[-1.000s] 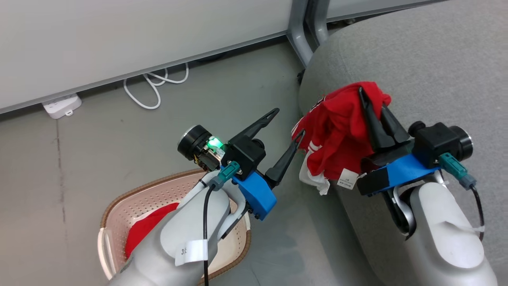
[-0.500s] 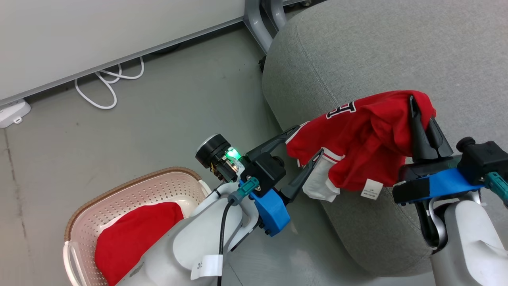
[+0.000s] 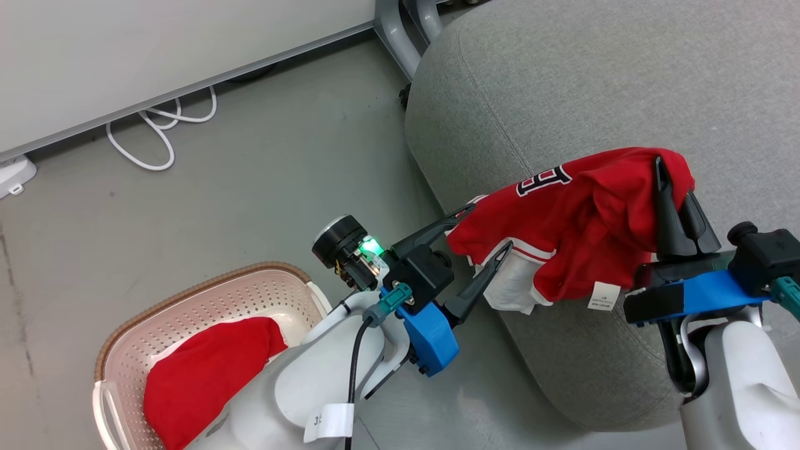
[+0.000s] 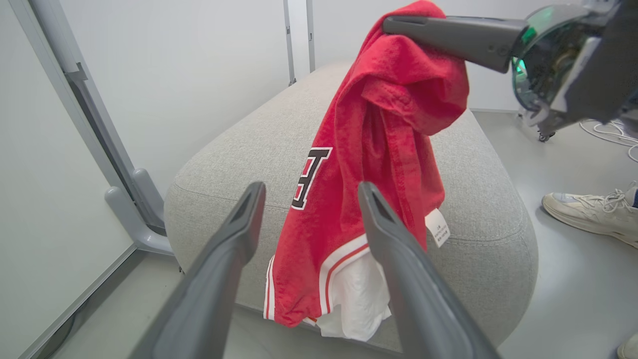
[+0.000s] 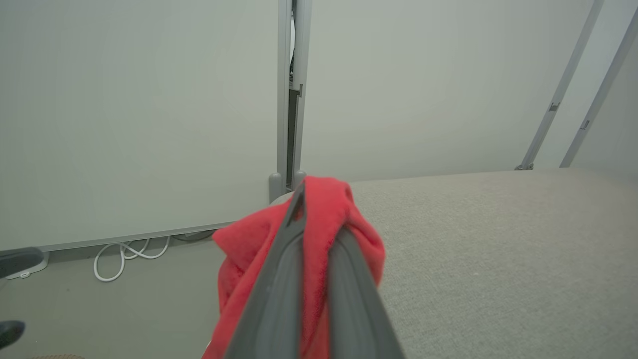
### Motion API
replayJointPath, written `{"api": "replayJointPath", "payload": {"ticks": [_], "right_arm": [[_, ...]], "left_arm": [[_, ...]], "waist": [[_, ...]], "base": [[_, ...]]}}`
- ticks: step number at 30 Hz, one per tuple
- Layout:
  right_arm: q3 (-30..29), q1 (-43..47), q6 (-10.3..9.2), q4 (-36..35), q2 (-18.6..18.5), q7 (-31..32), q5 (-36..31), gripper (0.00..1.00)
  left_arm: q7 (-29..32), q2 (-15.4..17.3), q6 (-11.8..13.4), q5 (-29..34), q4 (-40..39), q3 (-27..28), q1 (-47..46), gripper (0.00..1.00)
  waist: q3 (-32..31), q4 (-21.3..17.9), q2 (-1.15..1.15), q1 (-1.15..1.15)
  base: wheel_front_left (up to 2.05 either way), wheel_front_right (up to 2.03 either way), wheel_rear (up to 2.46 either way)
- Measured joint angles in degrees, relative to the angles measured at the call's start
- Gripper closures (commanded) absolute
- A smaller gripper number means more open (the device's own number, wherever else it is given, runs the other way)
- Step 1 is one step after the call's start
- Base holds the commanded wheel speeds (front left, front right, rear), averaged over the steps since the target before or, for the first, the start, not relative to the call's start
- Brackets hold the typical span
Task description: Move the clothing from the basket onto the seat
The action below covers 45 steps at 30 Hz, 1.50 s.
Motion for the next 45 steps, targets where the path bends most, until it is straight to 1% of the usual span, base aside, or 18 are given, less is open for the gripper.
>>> {"api": "replayJointPath", "payload": {"ticks": [5,10,13,15,19,24,25,26,28,30,33,35,40,45], "right_arm": [[-0.3,-1.7,0.00,-0.5,-0.2,0.0,0.0,1.00],[-0.7,-7.8,0.00,-2.0,-1.3,0.0,-0.1,1.00],[-2.9,-12.5,0.00,-3.3,-2.4,0.0,0.3,1.00],[-4.9,-16.2,0.00,-4.4,-3.8,0.0,0.6,1.00],[-10.7,-23.6,0.00,-5.9,-8.0,0.0,1.1,1.00],[-19.0,-30.9,0.01,-7.1,-14.4,0.0,1.2,1.00],[-22.5,-33.6,0.00,-6.6,-16.7,0.0,2.4,1.00],[-24.1,-34.7,0.00,-5.7,-18.1,0.0,3.0,1.00],[-26.5,-35.8,0.00,-3.9,-20.9,-0.1,3.8,1.00],[-27.9,-36.3,0.00,-1.8,-22.7,-0.1,3.8,1.00],[-28.7,-36.4,0.00,1.5,-22.9,-0.1,3.5,1.00],[-28.6,-36.0,0.00,3.9,-22.3,-0.1,2.9,1.00],[-28.7,-33.6,0.00,8.3,-18.2,-0.1,1.4,1.00],[-29.3,-31.3,0.00,12.3,-14.3,-0.1,0.0,1.00]], "left_arm": [[0.0,0.2,0.1,0.0,-0.3,0.4,0.0,0.00],[0.0,1.0,0.4,0.2,-1.0,0.9,-0.6,0.00],[0.0,1.2,0.9,0.5,-1.7,1.3,-1.6,0.00],[0.0,1.7,1.1,1.0,-2.1,1.5,-2.7,0.00],[0.3,2.9,1.3,2.0,-3.1,1.4,-4.9,0.00],[1.7,4.8,1.4,3.3,-4.9,1.5,-8.0,0.00],[2.3,5.6,1.5,3.8,-5.9,1.5,-9.2,0.00],[2.5,5.9,1.5,4.1,-6.4,1.5,-9.9,0.00],[3.1,6.5,1.5,4.6,-7.5,1.4,-11.1,0.00],[3.9,6.9,1.5,5.1,-8.5,1.1,-12.1,0.00],[4.9,7.7,1.5,5.8,-9.8,0.5,-13.4,0.00],[5.5,8.2,1.4,6.1,-10.5,0.3,-14.0,0.00],[6.4,8.6,1.3,6.1,-12.1,-0.3,-14.7,0.00],[6.9,9.4,1.4,6.1,-13.0,-0.5,-14.9,0.00]], "waist": [[0.4,0.2,0.00,0.00],[2.1,0.2,0.00,0.00],[3.7,0.2,0.00,0.00],[5.2,0.2,0.00,0.00],[9.0,0.3,0.00,0.00],[14.6,0.5,0.00,0.00],[16.9,0.5,0.00,0.01],[18.0,0.5,0.00,0.01],[20.3,0.5,0.00,0.01],[22.5,0.6,0.00,0.01],[25.4,0.6,0.00,0.01],[27.2,0.6,0.00,0.01],[30.2,0.7,0.00,0.01],[31.6,1.2,0.00,0.01]], "base": [[0.00,0.00,0.00],[0.00,0.00,0.00],[0.00,0.00,0.00],[0.00,0.00,0.00],[0.00,0.00,0.00],[0.00,0.00,0.00],[0.00,0.00,0.00],[0.00,0.00,0.00],[0.00,0.00,0.00],[0.00,0.00,0.00],[0.00,0.00,0.00],[0.00,0.00,0.00],[0.00,0.00,0.00],[0.00,0.00,0.00]]}}
